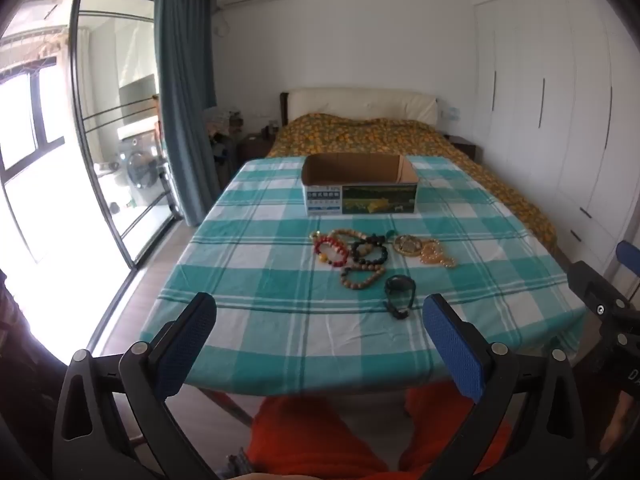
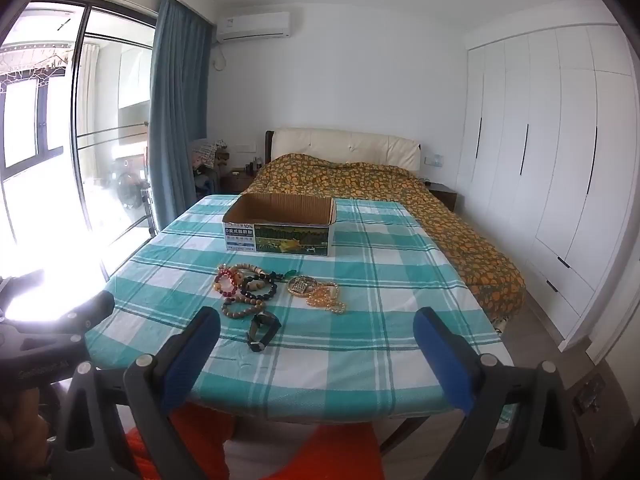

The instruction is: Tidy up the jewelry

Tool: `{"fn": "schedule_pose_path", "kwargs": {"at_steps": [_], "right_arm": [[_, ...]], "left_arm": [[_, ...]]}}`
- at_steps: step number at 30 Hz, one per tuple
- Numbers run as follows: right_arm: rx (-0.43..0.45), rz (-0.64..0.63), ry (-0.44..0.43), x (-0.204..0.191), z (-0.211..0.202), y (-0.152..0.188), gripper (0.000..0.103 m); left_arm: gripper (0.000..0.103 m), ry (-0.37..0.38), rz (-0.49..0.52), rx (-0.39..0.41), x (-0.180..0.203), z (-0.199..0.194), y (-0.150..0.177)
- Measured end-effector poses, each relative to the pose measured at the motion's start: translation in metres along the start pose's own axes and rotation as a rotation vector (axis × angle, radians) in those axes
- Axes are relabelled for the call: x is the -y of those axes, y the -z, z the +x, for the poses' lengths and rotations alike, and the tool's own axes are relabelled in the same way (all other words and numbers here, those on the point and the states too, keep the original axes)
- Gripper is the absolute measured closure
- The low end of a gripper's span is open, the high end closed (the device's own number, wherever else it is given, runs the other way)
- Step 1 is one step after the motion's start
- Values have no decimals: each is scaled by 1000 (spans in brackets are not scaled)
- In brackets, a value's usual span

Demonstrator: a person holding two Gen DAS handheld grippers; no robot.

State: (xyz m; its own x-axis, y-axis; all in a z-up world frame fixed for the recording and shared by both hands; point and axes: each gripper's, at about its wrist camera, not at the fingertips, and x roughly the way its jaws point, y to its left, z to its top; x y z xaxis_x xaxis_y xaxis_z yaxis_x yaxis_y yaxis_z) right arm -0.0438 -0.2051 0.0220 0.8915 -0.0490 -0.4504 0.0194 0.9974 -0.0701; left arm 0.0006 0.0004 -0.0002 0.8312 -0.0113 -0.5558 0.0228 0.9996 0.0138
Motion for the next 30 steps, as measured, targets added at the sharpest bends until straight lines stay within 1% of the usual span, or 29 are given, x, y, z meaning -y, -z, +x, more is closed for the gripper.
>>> {"fn": "schedule_pose_path", "kwargs": {"at_steps": [30], "right_arm": [[-4, -2, -1, -1, 1, 2, 4]], "left_arm": [[0, -10, 15, 0, -2, 2, 2]]}}
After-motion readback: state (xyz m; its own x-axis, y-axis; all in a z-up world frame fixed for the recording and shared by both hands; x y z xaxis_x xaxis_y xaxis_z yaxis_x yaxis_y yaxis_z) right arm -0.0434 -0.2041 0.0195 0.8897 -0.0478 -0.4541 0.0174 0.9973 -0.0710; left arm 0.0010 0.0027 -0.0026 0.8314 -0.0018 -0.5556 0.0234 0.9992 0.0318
